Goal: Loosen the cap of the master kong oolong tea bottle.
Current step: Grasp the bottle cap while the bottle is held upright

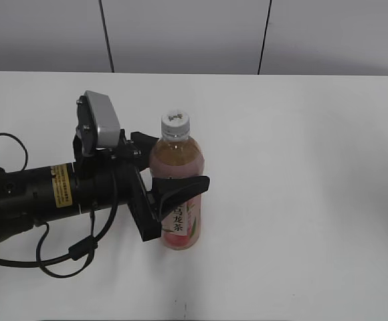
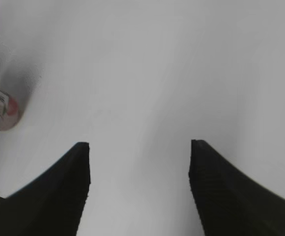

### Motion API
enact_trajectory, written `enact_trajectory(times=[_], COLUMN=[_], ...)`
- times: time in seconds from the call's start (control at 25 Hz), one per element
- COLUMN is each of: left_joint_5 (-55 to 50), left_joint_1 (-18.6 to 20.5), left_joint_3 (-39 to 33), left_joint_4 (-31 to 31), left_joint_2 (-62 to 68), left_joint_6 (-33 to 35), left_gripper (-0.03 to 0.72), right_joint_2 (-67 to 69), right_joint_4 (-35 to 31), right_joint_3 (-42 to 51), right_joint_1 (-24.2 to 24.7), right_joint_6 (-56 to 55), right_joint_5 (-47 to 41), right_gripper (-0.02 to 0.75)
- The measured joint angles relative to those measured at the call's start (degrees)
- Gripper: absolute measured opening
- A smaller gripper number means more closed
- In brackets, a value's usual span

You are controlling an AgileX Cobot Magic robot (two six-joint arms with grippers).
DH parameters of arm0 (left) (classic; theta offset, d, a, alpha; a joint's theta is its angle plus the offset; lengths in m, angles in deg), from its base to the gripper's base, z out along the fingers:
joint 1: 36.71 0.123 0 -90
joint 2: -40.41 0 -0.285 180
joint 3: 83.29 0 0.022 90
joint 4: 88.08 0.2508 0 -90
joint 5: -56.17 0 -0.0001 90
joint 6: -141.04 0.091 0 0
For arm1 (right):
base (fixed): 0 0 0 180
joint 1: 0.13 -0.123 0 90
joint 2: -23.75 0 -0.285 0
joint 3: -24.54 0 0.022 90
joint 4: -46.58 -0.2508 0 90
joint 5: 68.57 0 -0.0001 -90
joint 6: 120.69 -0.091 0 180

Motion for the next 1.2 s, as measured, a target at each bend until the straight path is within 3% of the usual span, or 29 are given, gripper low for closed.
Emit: enact_trajectory(times=[0.2,0.8,1.0,1.2], left_joint_5=[0.05,0.11,0.12,0.12], left_joint_1=[0.00,0.00,0.00,0.00], left_joint_3=[0.00,0.00,0.00,0.00], left_joint_4=[0.00,0.12,0.12,0.12], left_joint_2=[0.00,0.00,0.00,0.00], left_joint_6=[0.02,0.07,0.13,0.13], left_gripper=[0.445,0.445,0.445,0.445], right_joint_2=[11.55,36.74,41.34,43.09], right_joint_4=[-3.46,1.07,1.38,0.75], right_joint_3=[-9.66,-31.21,-38.13,-41.06], right_joint_1=[-2.38,-25.70,-30.03,-31.01], right_joint_6=[2.12,2.38,-0.24,-3.22], right_joint_5=[-3.75,-16.03,-16.37,-16.49], right_gripper=[0.482,0.482,0.482,0.482])
